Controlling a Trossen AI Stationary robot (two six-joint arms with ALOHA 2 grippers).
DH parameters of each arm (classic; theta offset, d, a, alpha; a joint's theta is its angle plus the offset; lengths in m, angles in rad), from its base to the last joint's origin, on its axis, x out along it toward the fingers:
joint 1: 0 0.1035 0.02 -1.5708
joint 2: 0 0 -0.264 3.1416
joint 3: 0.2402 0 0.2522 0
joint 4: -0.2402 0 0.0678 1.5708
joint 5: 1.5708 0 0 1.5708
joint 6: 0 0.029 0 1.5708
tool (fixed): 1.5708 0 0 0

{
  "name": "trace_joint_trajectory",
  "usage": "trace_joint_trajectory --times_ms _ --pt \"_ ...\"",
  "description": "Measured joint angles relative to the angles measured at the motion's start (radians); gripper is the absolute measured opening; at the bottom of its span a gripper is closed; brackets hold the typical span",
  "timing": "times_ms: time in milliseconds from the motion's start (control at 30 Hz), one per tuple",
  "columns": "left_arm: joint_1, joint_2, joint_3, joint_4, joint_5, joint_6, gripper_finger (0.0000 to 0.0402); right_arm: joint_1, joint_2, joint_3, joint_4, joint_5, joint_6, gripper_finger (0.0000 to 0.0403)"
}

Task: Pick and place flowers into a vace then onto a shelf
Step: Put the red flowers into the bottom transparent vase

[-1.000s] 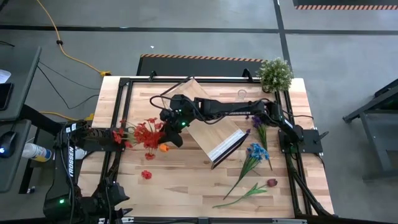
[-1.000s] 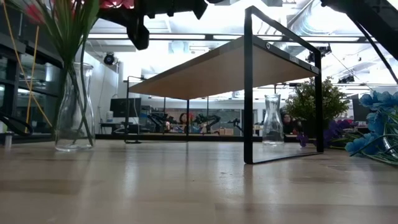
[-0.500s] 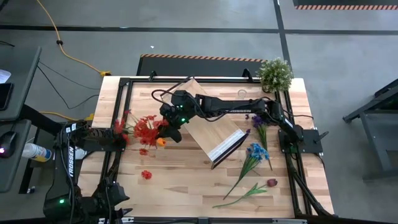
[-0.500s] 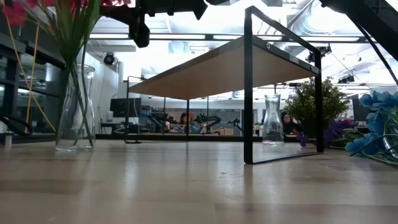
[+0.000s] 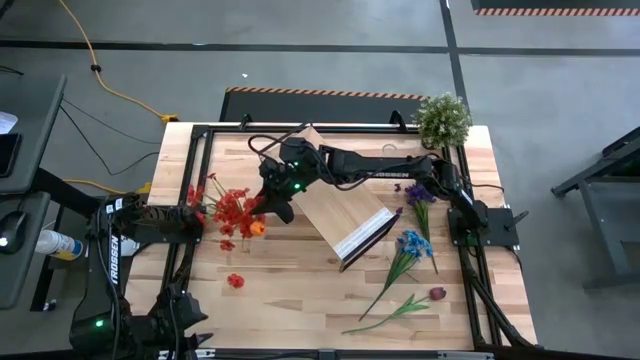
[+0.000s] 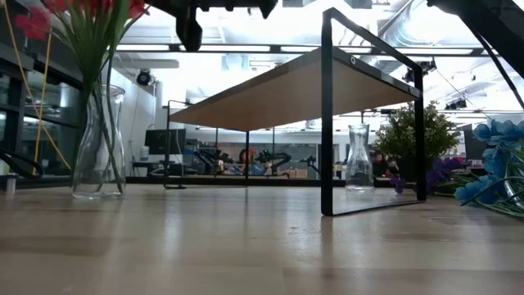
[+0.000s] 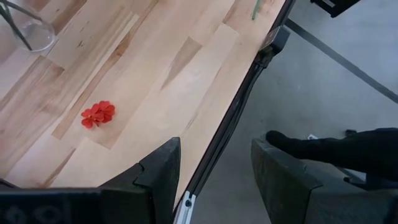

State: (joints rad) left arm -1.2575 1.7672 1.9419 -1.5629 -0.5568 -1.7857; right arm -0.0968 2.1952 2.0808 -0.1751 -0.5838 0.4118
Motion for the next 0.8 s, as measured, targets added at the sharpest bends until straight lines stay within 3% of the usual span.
trace_joint_trajectory --times_ms 333,800 --pt "0.0 0.0 0.0 -0.008 0.0 0.0 0.023 -0.006 0.0 0.0 0.004 -0.003 -0.027 0.0059" --pt "0.0 0.0 0.0 -0.008 -0.033 0.002 0.023 -0.039 -0.029 0.0 0.033 -0.024 -0.009 0.0057"
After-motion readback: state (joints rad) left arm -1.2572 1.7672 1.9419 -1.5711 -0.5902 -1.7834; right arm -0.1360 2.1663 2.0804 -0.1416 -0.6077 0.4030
